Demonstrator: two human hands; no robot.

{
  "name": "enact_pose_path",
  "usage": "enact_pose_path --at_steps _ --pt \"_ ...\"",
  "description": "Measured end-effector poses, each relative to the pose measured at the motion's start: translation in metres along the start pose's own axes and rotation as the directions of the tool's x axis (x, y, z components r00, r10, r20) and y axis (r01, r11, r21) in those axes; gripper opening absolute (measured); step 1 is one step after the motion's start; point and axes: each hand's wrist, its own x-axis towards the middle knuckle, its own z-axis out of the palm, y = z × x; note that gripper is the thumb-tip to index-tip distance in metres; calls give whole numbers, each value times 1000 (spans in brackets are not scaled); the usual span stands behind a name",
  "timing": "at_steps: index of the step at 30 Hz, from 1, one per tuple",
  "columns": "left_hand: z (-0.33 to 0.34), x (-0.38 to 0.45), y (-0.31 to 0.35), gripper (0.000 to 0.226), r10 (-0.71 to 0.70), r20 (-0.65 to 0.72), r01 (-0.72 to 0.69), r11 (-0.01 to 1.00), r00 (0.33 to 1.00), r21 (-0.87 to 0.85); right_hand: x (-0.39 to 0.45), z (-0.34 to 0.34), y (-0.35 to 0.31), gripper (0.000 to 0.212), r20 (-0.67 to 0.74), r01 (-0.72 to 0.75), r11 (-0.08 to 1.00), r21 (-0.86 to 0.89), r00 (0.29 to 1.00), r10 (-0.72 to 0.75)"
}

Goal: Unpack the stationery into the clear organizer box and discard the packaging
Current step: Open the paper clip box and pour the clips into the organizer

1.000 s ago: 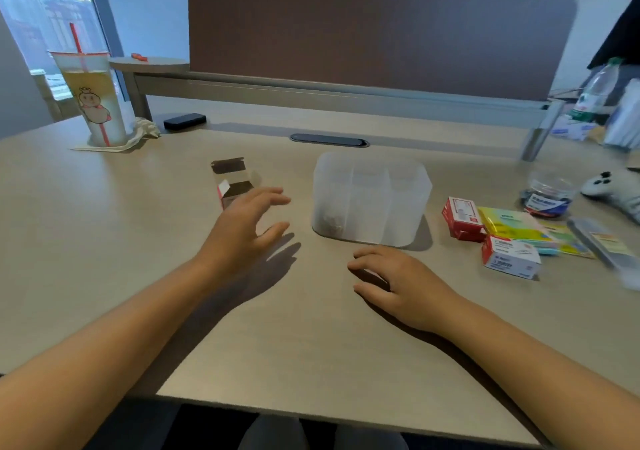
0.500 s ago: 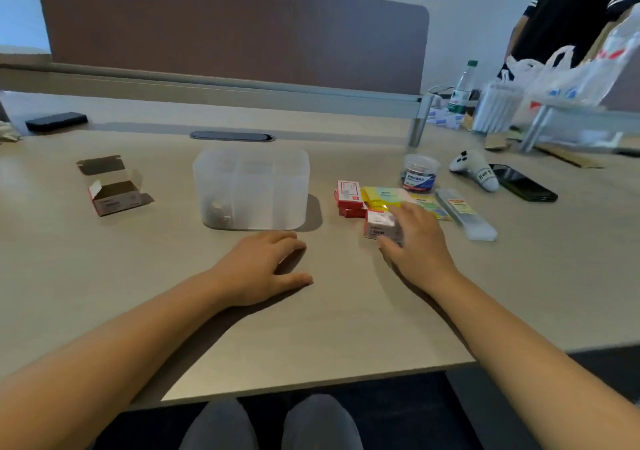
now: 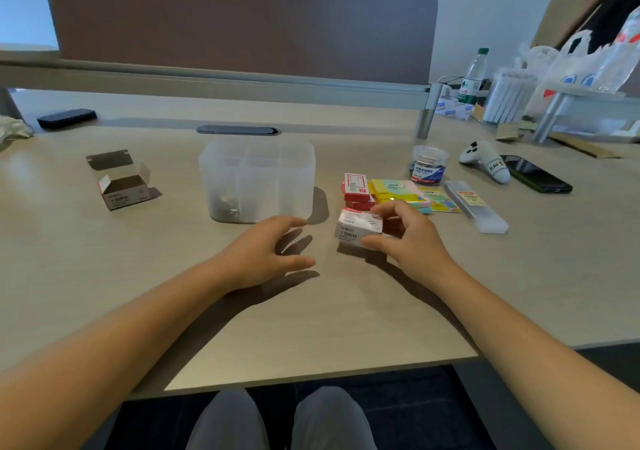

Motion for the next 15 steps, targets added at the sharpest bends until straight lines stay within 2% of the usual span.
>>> enact_pose_path --at_steps 4,10,15 --pt "-6 0 -2 64 -17 0 17 961 1000 -275 -5 20 -19 29 87 37 987 153 995 -50" --pt "-14 -4 -9 36 -11 -70 -18 913 997 -408 -3 37 -30 24 108 82 980 183 989 -103" --pt "-18 -6 -13 29 -5 -108 -51 860 994 -508 5 41 -34 13 125 40 972 230 990 -71"
